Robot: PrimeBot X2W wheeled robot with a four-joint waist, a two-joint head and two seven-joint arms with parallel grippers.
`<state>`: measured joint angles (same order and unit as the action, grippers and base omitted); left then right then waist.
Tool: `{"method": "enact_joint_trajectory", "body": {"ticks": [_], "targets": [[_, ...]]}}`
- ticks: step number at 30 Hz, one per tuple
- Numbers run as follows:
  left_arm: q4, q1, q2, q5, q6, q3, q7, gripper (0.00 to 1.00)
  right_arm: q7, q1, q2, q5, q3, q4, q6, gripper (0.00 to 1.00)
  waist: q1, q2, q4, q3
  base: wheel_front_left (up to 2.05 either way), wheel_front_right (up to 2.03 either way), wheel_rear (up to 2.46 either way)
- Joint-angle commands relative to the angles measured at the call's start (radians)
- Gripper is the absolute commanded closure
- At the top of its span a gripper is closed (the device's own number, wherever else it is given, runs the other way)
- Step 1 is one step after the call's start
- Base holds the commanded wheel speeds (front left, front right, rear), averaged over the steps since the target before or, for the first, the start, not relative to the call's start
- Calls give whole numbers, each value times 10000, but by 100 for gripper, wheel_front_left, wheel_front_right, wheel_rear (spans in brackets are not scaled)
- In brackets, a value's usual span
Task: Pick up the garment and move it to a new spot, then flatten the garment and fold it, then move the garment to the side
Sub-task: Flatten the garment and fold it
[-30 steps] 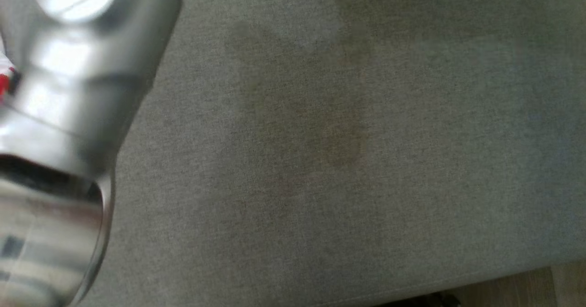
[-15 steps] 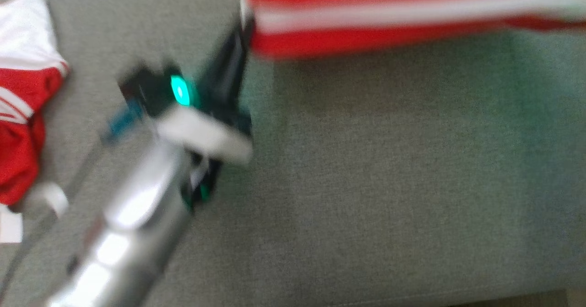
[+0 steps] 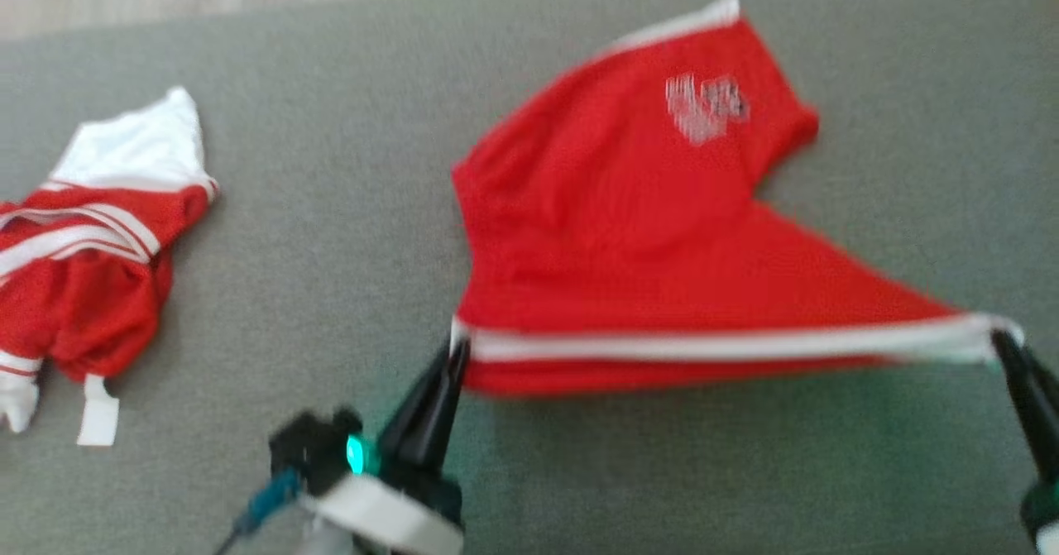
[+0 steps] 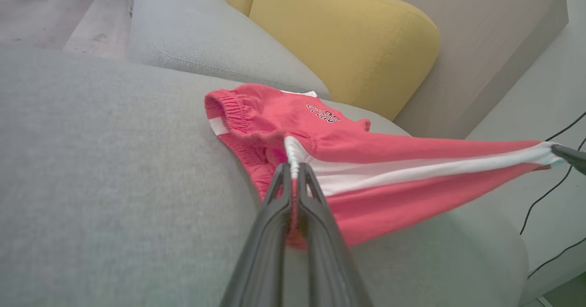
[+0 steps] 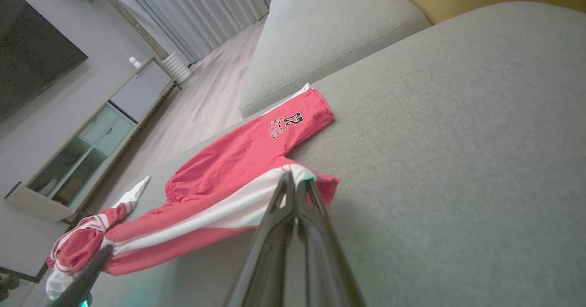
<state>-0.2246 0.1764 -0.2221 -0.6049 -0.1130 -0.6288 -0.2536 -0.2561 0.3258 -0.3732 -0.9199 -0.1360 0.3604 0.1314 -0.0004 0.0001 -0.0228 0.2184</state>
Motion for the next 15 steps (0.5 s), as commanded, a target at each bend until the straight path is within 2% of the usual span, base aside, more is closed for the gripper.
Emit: {"method": "enact_joint_trajectory", "body": {"ticks": [1, 4, 7, 15], "targets": [[330, -26, -203, 20, 84, 434, -81, 100, -21, 138, -240, -64, -86, 467, -7, 100, 4, -1, 62, -460, 0, 0, 0], [870, -938, -269, -173, 348, 368, 35, 100, -261, 1000, 45, 231, -548, 1060, -7, 100, 4, -1, 155, -870, 0, 0, 0], [1462, -1098, -258, -288, 553, 366, 277, 100, -456, 945, 103, 608, -702, 1139, -7, 100, 4, -1, 236, -962, 0, 0, 0], [1927, -282, 140, -1137, 647, 624, 1208, 100, -831, -1320, 46, 587, -330, -37, -7, 100, 4, -1, 597, -344, 0, 0, 0]]}}
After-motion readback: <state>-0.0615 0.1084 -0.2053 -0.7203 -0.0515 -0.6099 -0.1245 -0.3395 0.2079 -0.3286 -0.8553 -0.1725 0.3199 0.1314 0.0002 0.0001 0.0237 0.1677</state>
